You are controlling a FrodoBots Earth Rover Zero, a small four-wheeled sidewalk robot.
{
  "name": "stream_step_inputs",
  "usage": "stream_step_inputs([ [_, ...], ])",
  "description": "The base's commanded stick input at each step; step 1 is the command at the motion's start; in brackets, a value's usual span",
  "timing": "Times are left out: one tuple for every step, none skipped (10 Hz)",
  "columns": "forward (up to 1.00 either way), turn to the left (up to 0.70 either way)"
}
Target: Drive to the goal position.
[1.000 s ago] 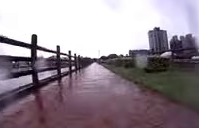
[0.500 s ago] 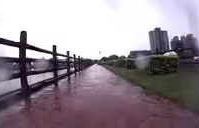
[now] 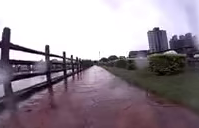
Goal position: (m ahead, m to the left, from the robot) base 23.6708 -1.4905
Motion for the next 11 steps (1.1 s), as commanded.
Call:
stream_step_inputs([
  [1.0,0.0],
  [1.0,0.0],
  [1.0,0.0],
  [1.0,0.0],
  [1.0,0.0],
  [1.0,0.0],
  [1.0,0.0],
  [1.0,0.0],
  [1.0,0.0],
  [1.0,0.0],
  [1.0,0.0],
])
